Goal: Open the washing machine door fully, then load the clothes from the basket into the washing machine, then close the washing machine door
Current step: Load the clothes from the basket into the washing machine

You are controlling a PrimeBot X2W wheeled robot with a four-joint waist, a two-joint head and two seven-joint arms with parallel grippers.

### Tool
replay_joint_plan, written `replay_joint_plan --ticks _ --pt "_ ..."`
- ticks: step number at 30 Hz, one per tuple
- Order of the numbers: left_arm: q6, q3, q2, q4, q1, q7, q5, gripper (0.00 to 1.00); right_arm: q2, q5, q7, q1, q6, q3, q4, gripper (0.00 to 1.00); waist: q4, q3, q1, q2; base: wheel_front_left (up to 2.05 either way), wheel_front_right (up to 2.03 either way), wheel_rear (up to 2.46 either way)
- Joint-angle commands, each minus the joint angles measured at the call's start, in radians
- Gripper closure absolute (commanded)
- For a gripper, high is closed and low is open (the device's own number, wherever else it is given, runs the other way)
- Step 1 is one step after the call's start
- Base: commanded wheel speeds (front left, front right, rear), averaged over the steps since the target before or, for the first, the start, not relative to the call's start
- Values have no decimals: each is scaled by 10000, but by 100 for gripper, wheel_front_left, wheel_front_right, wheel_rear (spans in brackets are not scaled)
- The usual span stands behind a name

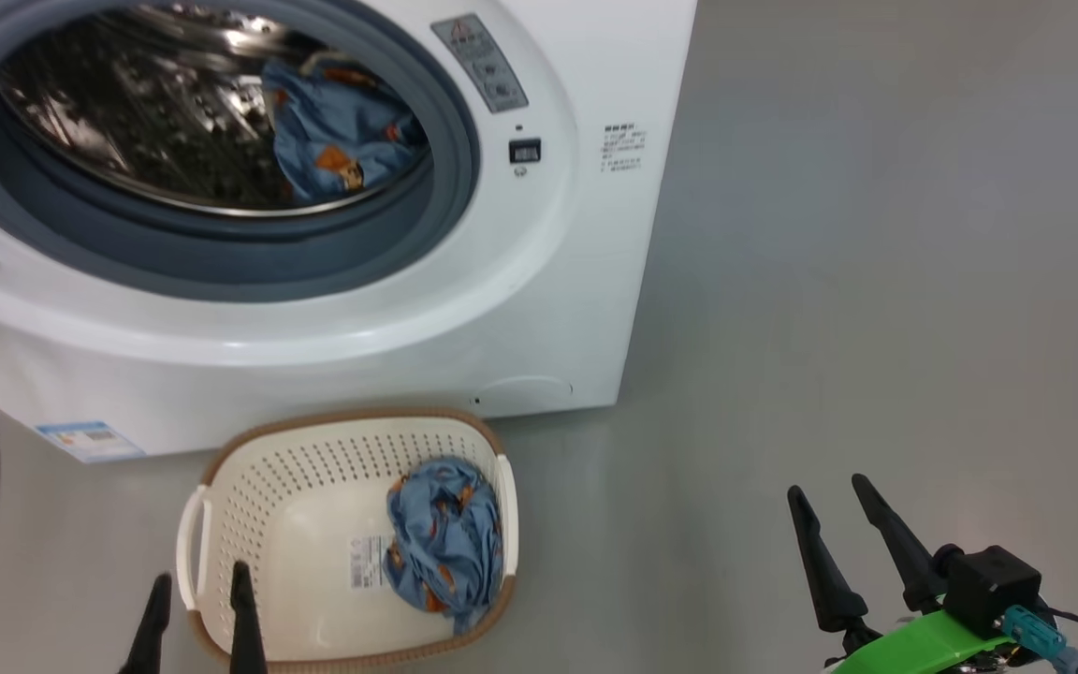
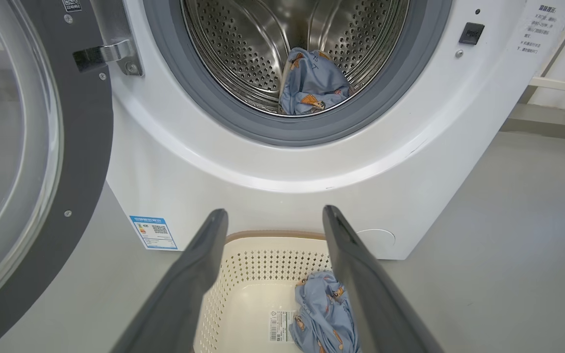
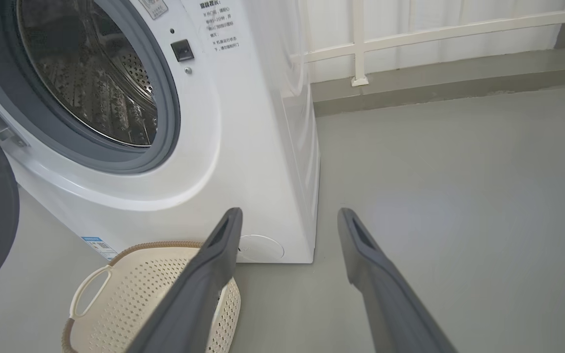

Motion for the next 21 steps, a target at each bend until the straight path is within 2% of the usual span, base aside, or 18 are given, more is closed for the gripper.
replay_joint_plan --ticks 1,12,21 --pt "-108 295 40 -127 -519 -82 -85 0 -31 -237 -112 -355 16 221 -160 0 -65 834 0 -1 0 0 0" --pt "-548 201 39 715 -2272 -82 -275 0 93 -329 -120 -1279 16 248 -489 0 -244 3256 0 -1 0 0 0" --pt "-1003 238 39 1555 -3530 -82 -335 0 170 -310 -121 -1790 16 278 -694 0 -405 4634 0 -1 0 0 0"
